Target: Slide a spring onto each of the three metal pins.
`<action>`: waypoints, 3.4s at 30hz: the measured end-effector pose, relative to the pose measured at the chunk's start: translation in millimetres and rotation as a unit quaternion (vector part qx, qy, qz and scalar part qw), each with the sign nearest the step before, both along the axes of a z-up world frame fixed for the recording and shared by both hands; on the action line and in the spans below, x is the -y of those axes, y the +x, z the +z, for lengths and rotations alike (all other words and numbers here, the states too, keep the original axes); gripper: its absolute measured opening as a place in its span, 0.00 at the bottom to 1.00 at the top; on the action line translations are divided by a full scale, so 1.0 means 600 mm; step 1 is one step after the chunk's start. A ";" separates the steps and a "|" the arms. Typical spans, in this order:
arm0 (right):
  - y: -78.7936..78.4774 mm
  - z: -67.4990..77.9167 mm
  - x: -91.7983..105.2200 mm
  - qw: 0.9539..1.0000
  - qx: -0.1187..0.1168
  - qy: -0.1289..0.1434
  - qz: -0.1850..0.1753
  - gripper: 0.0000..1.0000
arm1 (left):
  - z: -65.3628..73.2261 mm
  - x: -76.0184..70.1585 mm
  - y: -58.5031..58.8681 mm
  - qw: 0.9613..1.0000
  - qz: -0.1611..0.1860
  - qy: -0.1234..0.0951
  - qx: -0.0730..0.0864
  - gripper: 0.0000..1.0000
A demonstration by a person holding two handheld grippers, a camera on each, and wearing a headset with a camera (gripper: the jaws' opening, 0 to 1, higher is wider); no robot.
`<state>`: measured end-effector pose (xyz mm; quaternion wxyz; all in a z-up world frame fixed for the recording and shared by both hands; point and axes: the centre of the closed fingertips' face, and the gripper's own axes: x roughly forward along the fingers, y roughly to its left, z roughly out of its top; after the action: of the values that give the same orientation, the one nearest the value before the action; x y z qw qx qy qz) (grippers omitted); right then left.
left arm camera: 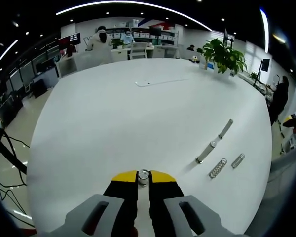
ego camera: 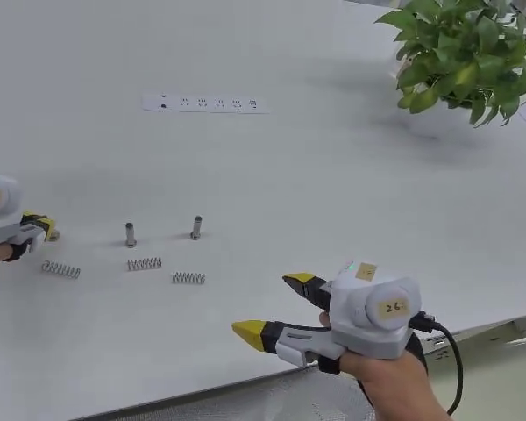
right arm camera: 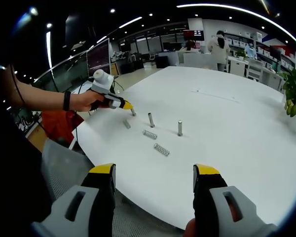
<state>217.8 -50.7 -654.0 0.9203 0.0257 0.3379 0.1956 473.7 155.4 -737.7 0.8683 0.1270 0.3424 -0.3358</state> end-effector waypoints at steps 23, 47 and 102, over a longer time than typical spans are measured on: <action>-0.014 -0.009 0.000 1.000 -0.005 0.003 -0.003 0.62 | -0.005 0.031 -0.046 1.000 -0.027 0.003 -0.009 0.00; -0.015 -0.015 -0.002 1.000 -0.007 0.000 -0.001 0.62 | -0.007 0.031 -0.042 0.999 -0.037 0.007 0.004 0.00; -0.017 -0.024 -0.012 1.000 -0.005 0.009 0.006 0.61 | 0.005 -0.044 -0.135 0.998 -0.064 0.013 -0.008 0.27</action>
<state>207.3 -43.7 -668.3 0.9173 0.0328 0.3406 0.2038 392.9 181.8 -734.6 0.8403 0.1569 0.3449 -0.3878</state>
